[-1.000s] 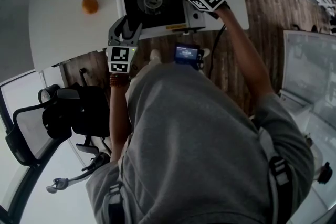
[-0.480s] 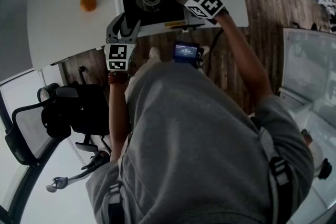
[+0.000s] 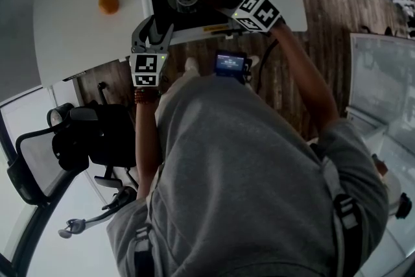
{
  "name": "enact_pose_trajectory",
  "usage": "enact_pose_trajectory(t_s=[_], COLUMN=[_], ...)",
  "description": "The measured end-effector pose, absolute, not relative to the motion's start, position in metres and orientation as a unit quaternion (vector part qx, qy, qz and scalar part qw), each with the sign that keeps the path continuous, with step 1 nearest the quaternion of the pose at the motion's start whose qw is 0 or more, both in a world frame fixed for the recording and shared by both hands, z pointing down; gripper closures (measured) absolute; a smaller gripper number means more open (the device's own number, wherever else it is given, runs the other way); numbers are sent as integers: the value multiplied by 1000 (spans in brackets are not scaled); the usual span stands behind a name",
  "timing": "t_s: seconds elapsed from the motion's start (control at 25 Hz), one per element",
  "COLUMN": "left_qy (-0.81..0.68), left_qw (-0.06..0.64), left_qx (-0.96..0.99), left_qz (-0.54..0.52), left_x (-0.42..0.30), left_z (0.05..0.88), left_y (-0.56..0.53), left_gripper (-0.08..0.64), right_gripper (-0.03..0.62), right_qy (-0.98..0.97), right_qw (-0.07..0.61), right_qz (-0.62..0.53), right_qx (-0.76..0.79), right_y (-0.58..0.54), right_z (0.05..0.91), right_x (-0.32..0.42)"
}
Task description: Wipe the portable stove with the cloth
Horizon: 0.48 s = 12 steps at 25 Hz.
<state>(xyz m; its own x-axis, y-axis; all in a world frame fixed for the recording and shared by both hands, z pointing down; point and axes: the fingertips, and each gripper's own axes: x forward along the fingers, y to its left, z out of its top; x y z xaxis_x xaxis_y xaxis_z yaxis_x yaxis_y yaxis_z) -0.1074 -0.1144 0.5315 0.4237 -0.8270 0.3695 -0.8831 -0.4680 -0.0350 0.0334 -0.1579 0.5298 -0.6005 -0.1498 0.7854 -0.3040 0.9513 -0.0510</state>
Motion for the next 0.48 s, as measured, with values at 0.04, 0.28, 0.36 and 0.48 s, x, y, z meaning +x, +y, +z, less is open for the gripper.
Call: enact_pose_trajectory(t_s=[0.04,0.28,0.36,0.48], left_qy=[-509,-508,-484,-420], left_qw=[82,79,82,108], left_qx=[840,841,855,887], left_qz=[170,168,168,158], left_x=[-107,-106,-102,-98], left_z=[532,531,531,531], left_y=[-114,-114,-110,-99], left_gripper=[319,319,314,301], right_gripper=[503,503,502,502], right_qy=[-890,-889,-894,-911], right_qw=[429,432,401,333], right_qz=[90,64,56,89], right_qx=[127,140,190,228], right_y=[-156,-158,-167,-161], right_z=[530,528,514,479], right_x=[34,38,45,45])
